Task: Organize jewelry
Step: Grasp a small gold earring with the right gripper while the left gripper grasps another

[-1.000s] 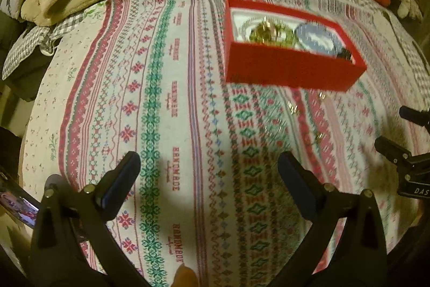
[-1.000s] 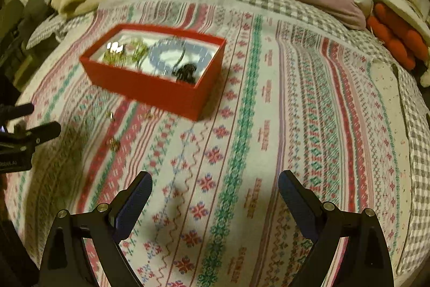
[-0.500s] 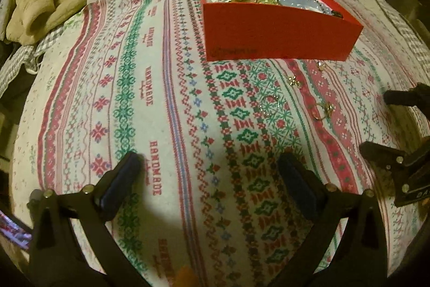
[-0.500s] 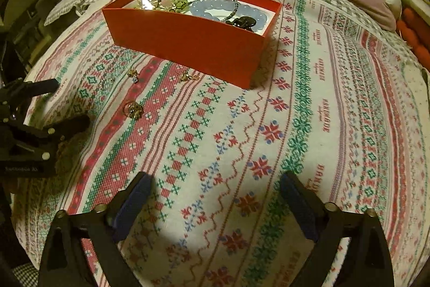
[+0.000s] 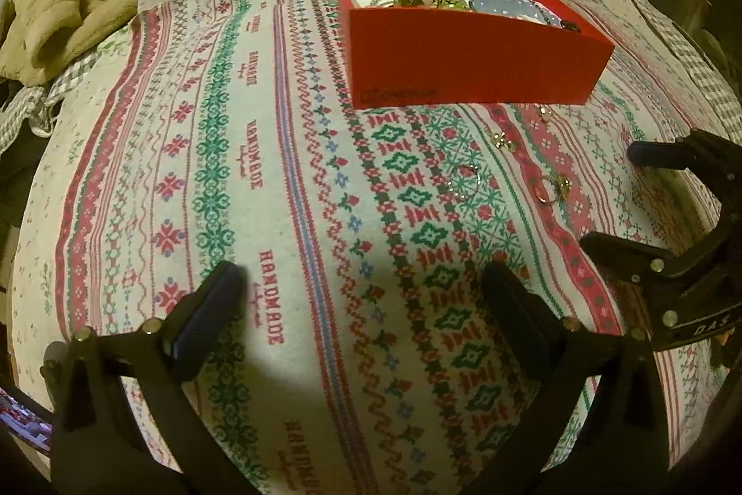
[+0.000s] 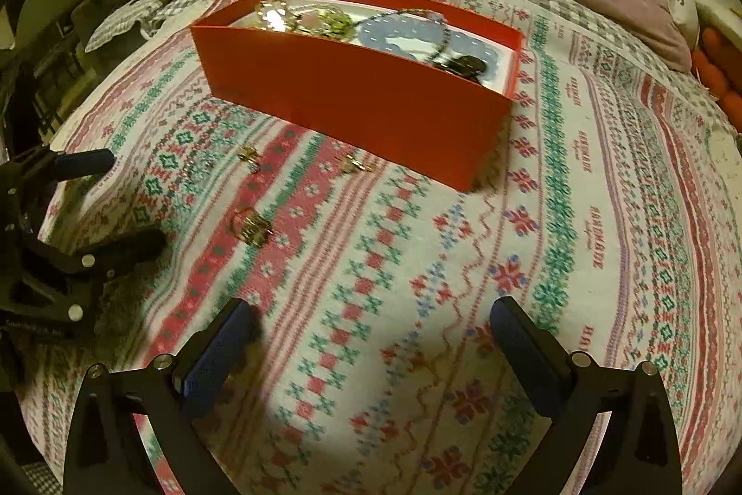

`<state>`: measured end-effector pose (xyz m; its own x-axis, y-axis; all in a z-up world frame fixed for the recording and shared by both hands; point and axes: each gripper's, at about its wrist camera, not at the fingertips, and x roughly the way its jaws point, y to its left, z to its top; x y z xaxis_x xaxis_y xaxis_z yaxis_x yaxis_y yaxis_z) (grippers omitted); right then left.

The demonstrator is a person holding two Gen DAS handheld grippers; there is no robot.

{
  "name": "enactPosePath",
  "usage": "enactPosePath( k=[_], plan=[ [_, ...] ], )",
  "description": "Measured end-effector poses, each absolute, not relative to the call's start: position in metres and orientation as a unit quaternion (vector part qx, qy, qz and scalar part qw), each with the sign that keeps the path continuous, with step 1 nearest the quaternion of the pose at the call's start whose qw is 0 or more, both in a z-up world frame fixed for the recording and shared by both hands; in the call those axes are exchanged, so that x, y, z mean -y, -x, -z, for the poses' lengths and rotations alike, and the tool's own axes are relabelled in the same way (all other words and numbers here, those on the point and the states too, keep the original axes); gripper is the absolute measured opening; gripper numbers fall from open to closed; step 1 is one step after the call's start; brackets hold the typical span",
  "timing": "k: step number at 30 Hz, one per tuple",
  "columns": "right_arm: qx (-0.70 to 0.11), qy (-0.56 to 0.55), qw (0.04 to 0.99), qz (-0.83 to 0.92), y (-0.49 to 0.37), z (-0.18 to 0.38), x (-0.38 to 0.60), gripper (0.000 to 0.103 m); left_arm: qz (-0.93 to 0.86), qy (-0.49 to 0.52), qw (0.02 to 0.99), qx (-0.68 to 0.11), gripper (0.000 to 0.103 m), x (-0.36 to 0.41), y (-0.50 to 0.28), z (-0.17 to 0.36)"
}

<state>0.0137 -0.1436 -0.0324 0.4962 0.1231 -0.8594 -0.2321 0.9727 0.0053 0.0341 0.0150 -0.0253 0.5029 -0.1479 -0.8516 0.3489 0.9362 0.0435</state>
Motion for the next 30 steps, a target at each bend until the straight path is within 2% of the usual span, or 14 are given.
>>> enactPosePath(
  k=[3, 5, 12, 20, 23, 30],
  plan=[
    [-0.481, 0.066, 0.867, -0.116, -0.016, 0.029, 0.132, 0.089, 0.139, -0.105, 0.859, -0.482, 0.103, -0.018, -0.032, 0.024],
    [-0.477, 0.065, 0.868, -0.124, -0.019, 0.027, 0.125, 0.076, 0.134, -0.102, 0.857, -0.487, 0.103, -0.023, -0.032, 0.023],
    [-0.467, 0.066, 0.871, -0.135, -0.026, 0.025, 0.111, 0.055, 0.130, -0.094, 0.853, -0.497, 0.103, -0.031, -0.030, 0.023],
    [-0.462, 0.077, 0.870, -0.154, -0.025, 0.023, 0.099, 0.028, 0.128, -0.093, 0.852, -0.499, 0.103, -0.029, -0.030, 0.023],
    [-0.462, 0.080, 0.868, -0.164, -0.024, 0.023, 0.098, 0.021, 0.128, -0.093, 0.852, -0.499, 0.103, -0.029, -0.030, 0.023],
    [-0.462, 0.081, 0.866, -0.170, -0.023, 0.021, 0.101, 0.020, 0.133, -0.093, 0.853, -0.496, 0.101, -0.027, -0.031, 0.022]
  ],
)
